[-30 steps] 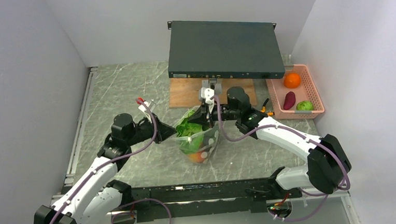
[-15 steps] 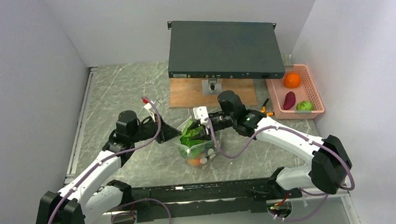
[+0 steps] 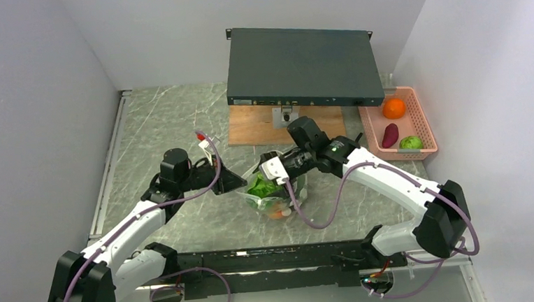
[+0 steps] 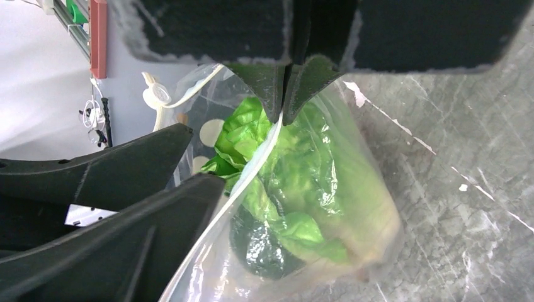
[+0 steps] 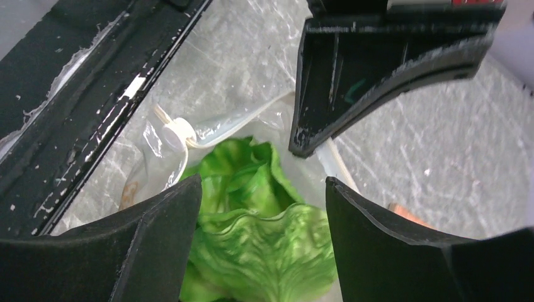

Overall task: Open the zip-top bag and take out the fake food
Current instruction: Pick up the fake vegetable from the zipper food storage bag.

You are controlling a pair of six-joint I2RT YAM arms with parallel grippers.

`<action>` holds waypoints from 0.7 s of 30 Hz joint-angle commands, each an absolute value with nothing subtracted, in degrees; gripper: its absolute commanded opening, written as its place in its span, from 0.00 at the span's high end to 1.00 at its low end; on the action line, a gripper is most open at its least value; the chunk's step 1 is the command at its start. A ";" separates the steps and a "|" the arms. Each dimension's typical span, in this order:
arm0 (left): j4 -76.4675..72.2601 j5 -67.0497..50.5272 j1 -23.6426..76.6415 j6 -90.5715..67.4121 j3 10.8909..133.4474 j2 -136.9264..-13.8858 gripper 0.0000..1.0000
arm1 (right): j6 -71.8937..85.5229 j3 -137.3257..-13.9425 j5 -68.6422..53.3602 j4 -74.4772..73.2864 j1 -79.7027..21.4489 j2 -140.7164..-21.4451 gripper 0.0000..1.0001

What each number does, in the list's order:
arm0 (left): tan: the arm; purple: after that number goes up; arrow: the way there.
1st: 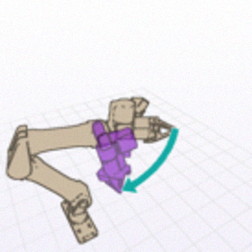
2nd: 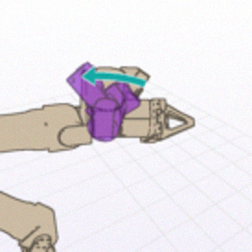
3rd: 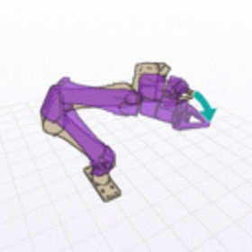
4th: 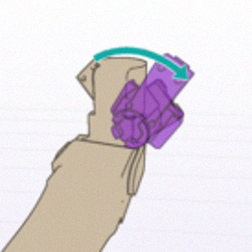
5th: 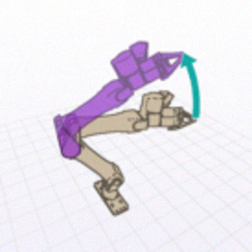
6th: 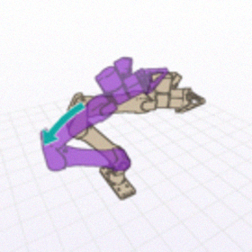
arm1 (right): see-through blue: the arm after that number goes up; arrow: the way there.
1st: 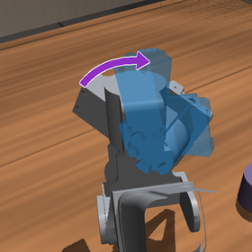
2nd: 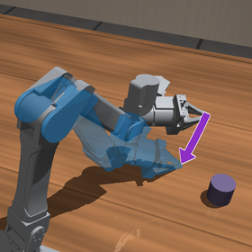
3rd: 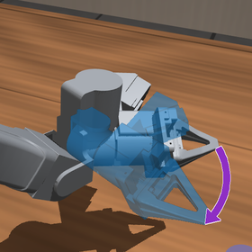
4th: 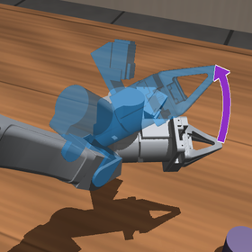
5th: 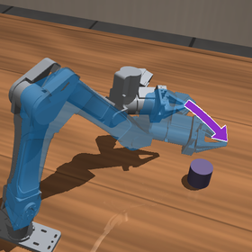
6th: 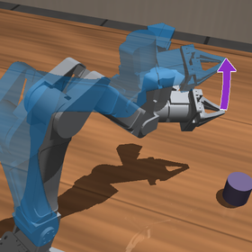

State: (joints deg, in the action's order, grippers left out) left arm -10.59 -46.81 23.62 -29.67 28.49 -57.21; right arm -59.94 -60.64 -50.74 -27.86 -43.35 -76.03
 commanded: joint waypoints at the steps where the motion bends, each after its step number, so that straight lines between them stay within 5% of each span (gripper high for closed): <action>1: -12.56 -48.14 23.86 -29.31 29.64 -57.22 1.00 | -76.32 -67.52 -56.71 -39.91 -43.60 -76.36 0.26; 8: -12.54 -48.25 23.86 -29.27 29.71 -56.89 1.00 | -80.99 -68.56 -55.03 -43.87 -44.20 -77.59 0.33; 12: -13.24 -48.42 24.04 -29.66 30.12 -56.80 1.00 | -67.63 -69.63 -58.54 -36.22 -44.18 -77.69 0.47; 18: -13.84 -48.14 24.16 -30.37 31.69 -55.48 1.00 | -34.39 -65.17 -65.53 -10.17 -44.08 -77.08 0.28; 21: -11.99 -47.13 24.17 -29.71 33.10 -53.54 1.00 | -25.81 -63.20 -65.65 -1.88 -43.92 -77.21 0.27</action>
